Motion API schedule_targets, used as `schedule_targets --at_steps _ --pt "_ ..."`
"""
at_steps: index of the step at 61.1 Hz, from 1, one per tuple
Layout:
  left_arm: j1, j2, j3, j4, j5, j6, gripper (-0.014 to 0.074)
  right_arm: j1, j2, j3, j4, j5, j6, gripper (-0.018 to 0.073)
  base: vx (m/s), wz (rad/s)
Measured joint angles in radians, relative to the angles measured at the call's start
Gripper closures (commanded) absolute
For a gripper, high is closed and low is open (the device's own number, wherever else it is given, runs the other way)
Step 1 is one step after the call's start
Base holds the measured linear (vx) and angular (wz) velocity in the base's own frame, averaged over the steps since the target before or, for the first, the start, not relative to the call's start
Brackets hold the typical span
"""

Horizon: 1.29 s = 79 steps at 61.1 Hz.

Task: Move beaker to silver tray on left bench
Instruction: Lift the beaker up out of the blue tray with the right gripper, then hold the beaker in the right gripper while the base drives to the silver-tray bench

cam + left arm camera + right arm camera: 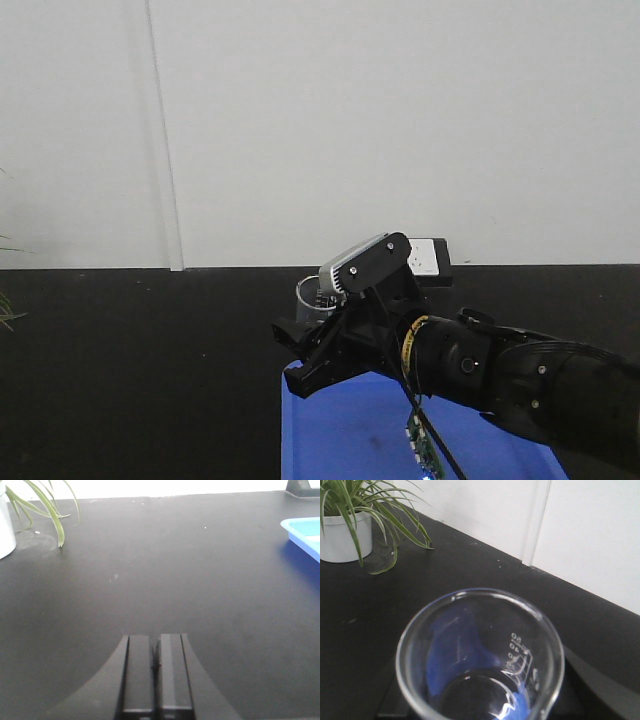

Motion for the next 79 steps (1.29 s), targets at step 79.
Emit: schedule_targets --at_steps 79 --pt "0.0 0.0 0.0 0.0 0.0 0.0 0.0595 0.001 0.0 0.0 0.001 0.004 0.0 0.057 -0.22 -0.03"
